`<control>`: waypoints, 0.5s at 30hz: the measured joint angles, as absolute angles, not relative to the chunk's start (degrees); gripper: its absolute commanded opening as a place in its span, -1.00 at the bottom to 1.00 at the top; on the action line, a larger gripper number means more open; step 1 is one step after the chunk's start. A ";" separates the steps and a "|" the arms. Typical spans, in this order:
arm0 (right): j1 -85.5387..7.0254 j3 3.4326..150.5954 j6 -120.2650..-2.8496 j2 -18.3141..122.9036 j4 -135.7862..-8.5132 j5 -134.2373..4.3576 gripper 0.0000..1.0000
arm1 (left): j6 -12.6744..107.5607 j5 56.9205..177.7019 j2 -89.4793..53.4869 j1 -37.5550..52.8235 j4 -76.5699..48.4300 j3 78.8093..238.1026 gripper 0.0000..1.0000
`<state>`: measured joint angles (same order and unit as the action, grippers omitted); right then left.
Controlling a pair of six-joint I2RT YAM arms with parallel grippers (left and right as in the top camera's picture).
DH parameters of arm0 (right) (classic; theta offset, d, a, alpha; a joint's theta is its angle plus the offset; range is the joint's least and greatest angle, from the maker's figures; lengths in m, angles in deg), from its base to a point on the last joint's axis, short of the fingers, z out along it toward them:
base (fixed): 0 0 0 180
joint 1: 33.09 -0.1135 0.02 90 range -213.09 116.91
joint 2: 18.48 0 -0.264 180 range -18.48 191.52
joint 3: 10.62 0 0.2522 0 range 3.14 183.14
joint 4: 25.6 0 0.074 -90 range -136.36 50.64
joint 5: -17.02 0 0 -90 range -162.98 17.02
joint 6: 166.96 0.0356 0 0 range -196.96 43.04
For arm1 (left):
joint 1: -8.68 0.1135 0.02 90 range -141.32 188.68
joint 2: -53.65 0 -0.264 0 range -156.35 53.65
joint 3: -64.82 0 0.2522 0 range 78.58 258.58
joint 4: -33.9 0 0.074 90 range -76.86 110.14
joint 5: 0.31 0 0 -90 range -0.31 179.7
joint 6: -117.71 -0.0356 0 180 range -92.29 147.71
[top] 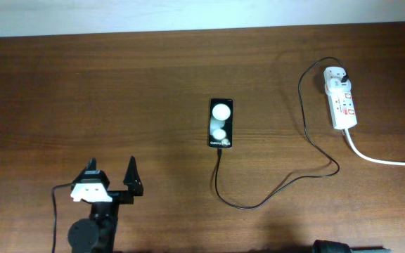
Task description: Plug charger to phone and switch on socket
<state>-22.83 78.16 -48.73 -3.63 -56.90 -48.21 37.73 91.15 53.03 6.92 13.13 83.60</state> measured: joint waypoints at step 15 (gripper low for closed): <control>-22.85 78.16 -48.75 -4.78 -56.86 -48.21 -0.45 | 36.02 91.13 53.01 6.92 15.29 79.64 0.98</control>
<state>-22.85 78.16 -48.75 -4.78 -56.86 -48.21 36.02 91.13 53.01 6.92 15.29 79.64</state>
